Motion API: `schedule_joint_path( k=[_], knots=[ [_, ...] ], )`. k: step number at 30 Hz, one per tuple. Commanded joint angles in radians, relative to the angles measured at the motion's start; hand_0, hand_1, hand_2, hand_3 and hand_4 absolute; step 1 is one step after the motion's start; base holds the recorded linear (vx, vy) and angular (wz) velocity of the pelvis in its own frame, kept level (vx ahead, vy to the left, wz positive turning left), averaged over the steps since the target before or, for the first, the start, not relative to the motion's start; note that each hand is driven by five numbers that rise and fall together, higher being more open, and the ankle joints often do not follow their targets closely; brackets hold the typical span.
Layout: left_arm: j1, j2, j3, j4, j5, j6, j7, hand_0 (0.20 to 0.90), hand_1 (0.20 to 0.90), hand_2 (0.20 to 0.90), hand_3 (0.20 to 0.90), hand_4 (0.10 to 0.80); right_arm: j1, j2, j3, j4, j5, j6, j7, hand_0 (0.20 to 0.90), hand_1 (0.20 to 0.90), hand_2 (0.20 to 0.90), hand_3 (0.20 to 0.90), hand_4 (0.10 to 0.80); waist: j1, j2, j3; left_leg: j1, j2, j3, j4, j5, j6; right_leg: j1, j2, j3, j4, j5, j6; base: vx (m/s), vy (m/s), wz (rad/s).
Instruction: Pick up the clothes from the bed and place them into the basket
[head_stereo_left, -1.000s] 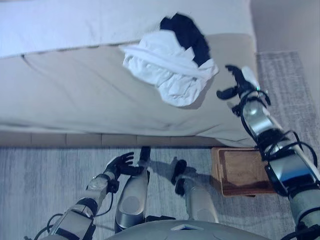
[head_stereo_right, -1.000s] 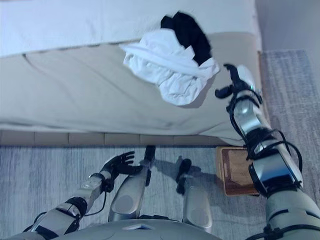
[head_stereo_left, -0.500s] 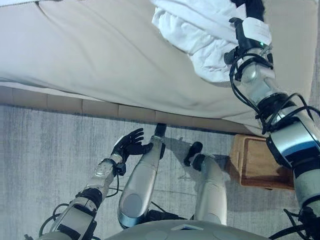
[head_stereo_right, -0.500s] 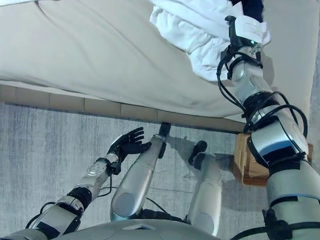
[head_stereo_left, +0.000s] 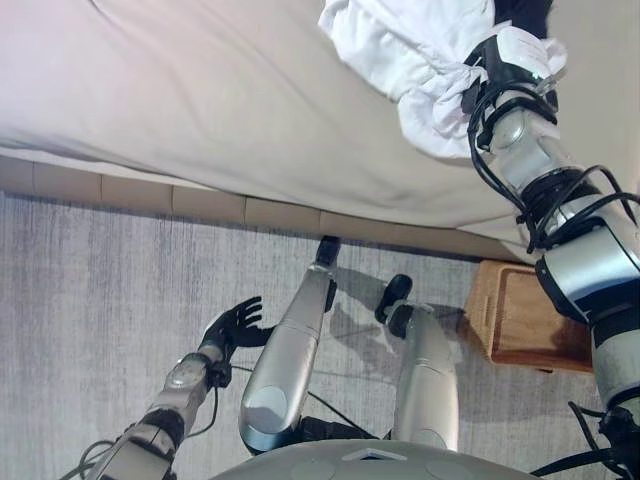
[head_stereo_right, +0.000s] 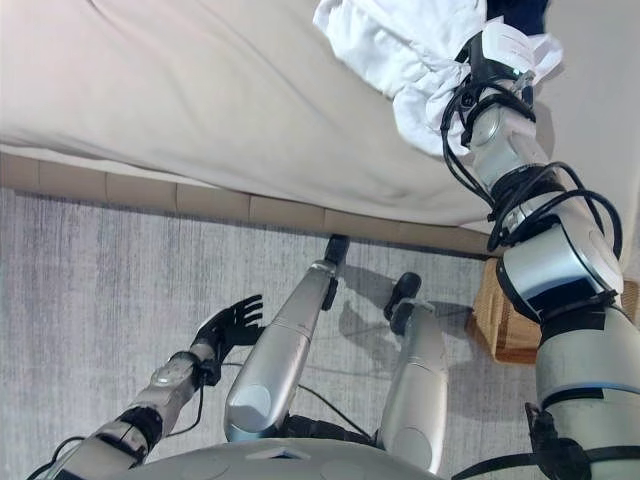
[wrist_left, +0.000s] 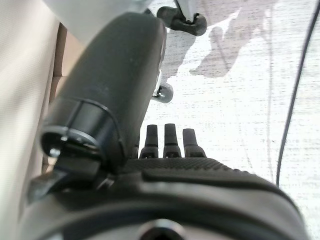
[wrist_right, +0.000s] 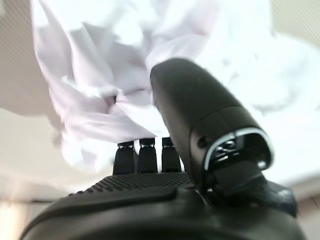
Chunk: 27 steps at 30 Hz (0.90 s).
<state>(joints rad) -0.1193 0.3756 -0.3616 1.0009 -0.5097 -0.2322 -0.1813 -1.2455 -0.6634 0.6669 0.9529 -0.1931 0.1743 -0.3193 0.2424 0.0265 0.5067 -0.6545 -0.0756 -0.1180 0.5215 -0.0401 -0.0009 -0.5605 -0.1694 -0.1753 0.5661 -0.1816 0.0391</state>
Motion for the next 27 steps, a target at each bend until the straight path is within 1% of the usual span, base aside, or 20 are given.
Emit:
schedule_joint_path(
  k=[1, 2, 3, 5, 6, 7, 9, 12, 13, 16, 20, 24, 27],
  knots=[
    [0.015, 0.045, -0.012, -0.008, 0.032, -0.009, 0.011, 0.900, 0.900, 0.900, 0.900, 0.800, -0.095, -0.137, -0.070, -0.143, 0.026, -0.080, -0.237, 0.300, 0.300, 0.300, 0.200, 0.100, -0.007, -0.034, -0.064, 0.116, -0.008, 0.036, -0.084, -0.039, 0.056, 0.094, 0.039, -0.001, -0.076, 0.104, 0.008, -0.043, -0.160, -0.14],
    [0.012, 0.049, -0.012, -0.006, 0.043, 0.001, 0.014, 0.900, 0.900, 0.900, 0.900, 0.800, -0.096, -0.154, -0.099, -0.173, 0.039, -0.088, -0.280, 0.300, 0.300, 0.300, 0.200, 0.100, -0.012, -0.046, -0.082, 0.145, -0.006, 0.039, -0.132, -0.009, 0.056, 0.122, 0.036, -0.009, -0.133, 0.142, 0.009, -0.048, -0.144, -0.09],
    [0.010, 0.052, -0.014, -0.004, 0.050, 0.003, 0.015, 0.900, 0.900, 0.900, 0.900, 0.800, -0.099, -0.163, -0.109, -0.182, 0.048, -0.106, -0.312, 0.300, 0.300, 0.300, 0.200, 0.100, -0.015, -0.053, -0.093, 0.163, -0.005, 0.039, -0.151, -0.008, 0.055, 0.139, 0.035, -0.009, -0.155, 0.149, 0.012, -0.057, -0.166, 0.01],
    [0.007, 0.051, -0.013, 0.005, 0.081, 0.016, 0.019, 0.900, 0.900, 0.900, 0.900, 0.800, -0.102, -0.196, -0.147, -0.221, 0.056, -0.112, -0.355, 0.300, 0.300, 0.300, 0.200, 0.100, -0.025, -0.068, -0.119, 0.222, 0.003, 0.043, -0.207, -0.006, 0.049, 0.193, 0.034, -0.011, -0.221, 0.161, 0.022, 0.024, -0.149, 0.04],
    [0.007, 0.051, -0.016, 0.016, 0.093, 0.033, 0.020, 0.900, 0.900, 0.900, 0.900, 0.800, -0.103, -0.227, -0.155, -0.247, 0.070, -0.110, -0.350, 0.300, 0.300, 0.300, 0.200, 0.100, -0.035, -0.079, -0.150, 0.272, 0.008, 0.041, -0.257, -0.002, 0.045, 0.239, 0.036, -0.011, -0.274, 0.167, 0.027, 0.073, -0.114, -0.02],
    [0.008, 0.049, -0.018, 0.024, 0.104, 0.038, 0.021, 0.900, 0.900, 0.900, 0.900, 0.800, -0.102, -0.246, -0.159, -0.262, 0.078, -0.112, -0.359, 0.300, 0.300, 0.300, 0.200, 0.100, -0.041, -0.083, -0.165, 0.302, 0.013, 0.042, -0.286, 0.001, 0.042, 0.266, 0.037, -0.014, -0.301, 0.169, 0.030, 0.087, -0.089, -0.07],
    [0.017, 0.040, -0.022, 0.046, 0.131, 0.057, 0.023, 0.900, 0.900, 0.900, 0.900, 0.800, -0.104, -0.300, -0.165, -0.298, 0.098, -0.091, -0.331, 0.300, 0.300, 0.300, 0.200, 0.100, -0.059, -0.093, -0.215, 0.392, 0.022, 0.051, -0.372, 0.013, 0.034, 0.343, 0.044, -0.016, -0.382, 0.183, 0.038, 0.103, -0.065, -0.10],
    [0.037, 0.020, -0.024, 0.096, 0.181, 0.070, 0.026, 0.900, 0.900, 0.900, 0.900, 0.800, -0.086, -0.383, -0.177, -0.329, 0.135, -0.091, -0.287, 0.300, 0.300, 0.300, 0.200, 0.100, -0.093, -0.106, -0.297, 0.510, 0.031, 0.071, -0.488, 0.034, 0.026, 0.437, 0.059, -0.008, -0.475, 0.203, 0.042, 0.150, -0.059, -0.19],
    [0.041, 0.014, -0.023, 0.116, 0.196, 0.074, 0.027, 0.900, 0.900, 0.900, 0.900, 0.800, -0.078, -0.411, -0.184, -0.342, 0.145, -0.090, -0.267, 0.300, 0.300, 0.300, 0.200, 0.100, -0.108, -0.108, -0.326, 0.537, 0.034, 0.080, -0.513, 0.039, 0.024, 0.456, 0.063, -0.003, -0.493, 0.208, 0.042, 0.119, -0.058, -0.15],
    [0.040, 0.005, -0.012, 0.146, 0.222, 0.089, 0.023, 0.900, 0.900, 0.900, 0.900, 0.800, -0.051, -0.455, -0.204, -0.362, 0.152, -0.086, -0.240, 0.300, 0.300, 0.300, 0.200, 0.100, -0.135, -0.111, -0.377, 0.597, 0.041, 0.098, -0.576, 0.055, 0.021, 0.493, 0.075, 0.013, -0.521, 0.216, 0.041, 0.081, -0.063, -0.17],
    [0.033, -0.009, -0.006, 0.173, 0.253, 0.108, 0.010, 0.900, 0.900, 0.900, 0.900, 0.800, 0.001, -0.518, -0.264, -0.391, 0.173, -0.101, -0.239, 0.300, 0.300, 0.300, 0.200, 0.100, -0.176, -0.110, -0.431, 0.647, 0.047, 0.123, -0.605, 0.054, 0.017, 0.530, 0.089, 0.036, -0.543, 0.215, 0.034, 0.043, -0.053, -0.22],
    [0.034, -0.020, 0.003, 0.188, 0.265, 0.128, 0.006, 0.900, 0.900, 0.900, 0.900, 0.800, 0.061, -0.559, -0.342, -0.442, 0.216, -0.131, -0.289, 0.300, 0.300, 0.300, 0.200, 0.100, -0.218, -0.109, -0.456, 0.686, 0.049, 0.161, -0.600, 0.035, 0.017, 0.553, 0.098, 0.068, -0.559, 0.211, 0.026, 0.008, -0.021, -0.27],
    [0.030, -0.022, 0.008, 0.190, 0.267, 0.155, 0.004, 0.900, 0.900, 0.900, 0.900, 0.800, 0.109, -0.581, -0.397, -0.467, 0.231, -0.132, -0.304, 0.300, 0.300, 0.300, 0.200, 0.100, -0.240, -0.108, -0.469, 0.706, 0.048, 0.180, -0.599, 0.024, 0.018, 0.567, 0.103, 0.086, -0.573, 0.213, 0.024, -0.001, -0.013, -0.31]
  ],
)
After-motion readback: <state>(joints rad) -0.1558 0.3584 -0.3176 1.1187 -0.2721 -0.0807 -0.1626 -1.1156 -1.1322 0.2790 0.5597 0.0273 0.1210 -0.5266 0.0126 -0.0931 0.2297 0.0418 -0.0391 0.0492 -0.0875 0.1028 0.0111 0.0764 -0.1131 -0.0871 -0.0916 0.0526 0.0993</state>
